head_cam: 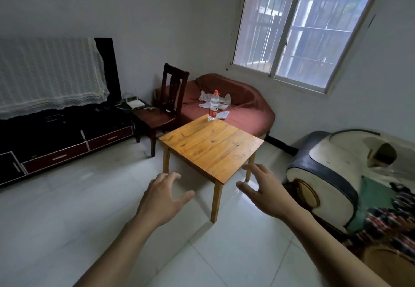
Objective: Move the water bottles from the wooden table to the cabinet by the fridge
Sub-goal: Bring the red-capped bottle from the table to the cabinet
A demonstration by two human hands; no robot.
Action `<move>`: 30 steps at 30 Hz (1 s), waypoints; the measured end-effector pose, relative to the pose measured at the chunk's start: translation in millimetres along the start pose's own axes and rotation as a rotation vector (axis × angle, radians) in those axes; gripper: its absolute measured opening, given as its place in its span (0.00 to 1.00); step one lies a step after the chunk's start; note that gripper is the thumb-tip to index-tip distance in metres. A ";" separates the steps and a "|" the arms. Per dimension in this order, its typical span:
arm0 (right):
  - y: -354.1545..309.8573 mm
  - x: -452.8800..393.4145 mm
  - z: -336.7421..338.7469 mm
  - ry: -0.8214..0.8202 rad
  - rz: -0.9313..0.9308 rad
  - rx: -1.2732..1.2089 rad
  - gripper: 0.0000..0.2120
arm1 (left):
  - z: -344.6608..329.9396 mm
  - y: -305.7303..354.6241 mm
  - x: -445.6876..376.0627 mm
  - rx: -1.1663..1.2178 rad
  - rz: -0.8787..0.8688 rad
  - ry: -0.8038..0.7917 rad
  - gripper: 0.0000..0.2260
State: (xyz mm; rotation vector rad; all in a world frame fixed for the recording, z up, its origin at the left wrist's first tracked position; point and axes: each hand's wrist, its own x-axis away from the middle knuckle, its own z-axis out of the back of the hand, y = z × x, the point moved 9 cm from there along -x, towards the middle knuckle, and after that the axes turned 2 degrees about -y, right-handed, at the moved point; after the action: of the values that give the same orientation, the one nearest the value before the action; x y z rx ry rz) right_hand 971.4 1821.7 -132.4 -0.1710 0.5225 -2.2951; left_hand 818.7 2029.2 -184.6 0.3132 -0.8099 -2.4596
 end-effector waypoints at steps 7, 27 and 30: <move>29.5 -146.6 -19.7 0.027 -0.032 -0.104 0.26 | 7.1 -12.7 -131.1 -0.054 0.003 -0.014 0.29; -12.4 -500.8 -67.0 -0.044 -0.068 -0.054 0.26 | 51.2 -155.6 -472.8 0.005 0.038 -0.033 0.27; -41.5 -552.3 -64.0 -0.032 -0.074 -0.031 0.26 | 76.1 -176.7 -530.5 0.019 0.010 -0.031 0.27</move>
State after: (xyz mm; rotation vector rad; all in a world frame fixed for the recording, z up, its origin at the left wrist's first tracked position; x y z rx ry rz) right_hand 1313.5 2261.5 -153.4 -0.2453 0.5440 -2.3530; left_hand 1160.9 2477.5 -203.2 0.2783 -0.8463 -2.4540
